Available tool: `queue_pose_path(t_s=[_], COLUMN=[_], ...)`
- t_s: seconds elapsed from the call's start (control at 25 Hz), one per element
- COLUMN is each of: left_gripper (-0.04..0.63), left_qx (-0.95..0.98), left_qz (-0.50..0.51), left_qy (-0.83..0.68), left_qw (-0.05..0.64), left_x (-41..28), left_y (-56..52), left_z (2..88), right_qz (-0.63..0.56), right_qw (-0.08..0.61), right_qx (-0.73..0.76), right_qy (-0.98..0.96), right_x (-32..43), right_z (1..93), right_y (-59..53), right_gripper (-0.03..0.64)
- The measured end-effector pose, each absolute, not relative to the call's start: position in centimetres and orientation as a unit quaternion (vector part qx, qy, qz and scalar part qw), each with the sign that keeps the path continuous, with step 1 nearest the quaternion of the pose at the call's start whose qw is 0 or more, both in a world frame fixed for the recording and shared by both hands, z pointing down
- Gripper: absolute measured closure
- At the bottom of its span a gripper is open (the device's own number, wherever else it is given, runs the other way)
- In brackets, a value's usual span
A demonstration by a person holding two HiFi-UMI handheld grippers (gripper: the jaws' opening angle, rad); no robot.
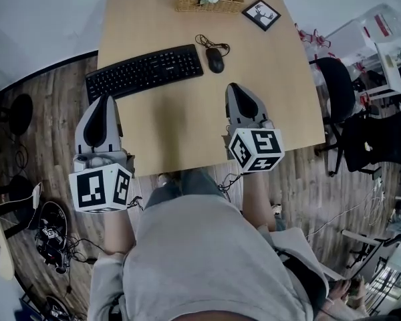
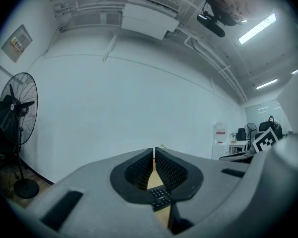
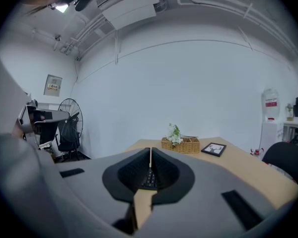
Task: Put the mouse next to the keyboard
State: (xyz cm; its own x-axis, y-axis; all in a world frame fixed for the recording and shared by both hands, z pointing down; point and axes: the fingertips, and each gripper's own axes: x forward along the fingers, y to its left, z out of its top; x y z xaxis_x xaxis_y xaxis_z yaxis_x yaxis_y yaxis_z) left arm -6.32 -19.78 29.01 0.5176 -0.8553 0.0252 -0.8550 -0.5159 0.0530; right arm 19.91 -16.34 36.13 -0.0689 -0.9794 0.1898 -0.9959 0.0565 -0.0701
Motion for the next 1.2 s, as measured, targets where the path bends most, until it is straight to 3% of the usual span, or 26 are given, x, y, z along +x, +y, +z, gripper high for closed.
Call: queue_pose_path(t_s=[1.2], left_gripper=[0.577], left_qx=[0.893], left_qz=[-0.026], left_qy=[-0.45], left_qw=[0.009], left_x=[-7.6], left_y=[-14.9], left_z=[26.8], right_qz=[-0.008], right_qw=[-0.001], right_qx=[0.716], right_qy=[-0.698], right_x=[17.0], right_z=[28.4], right_y=[-7.5], right_gripper=[0.601])
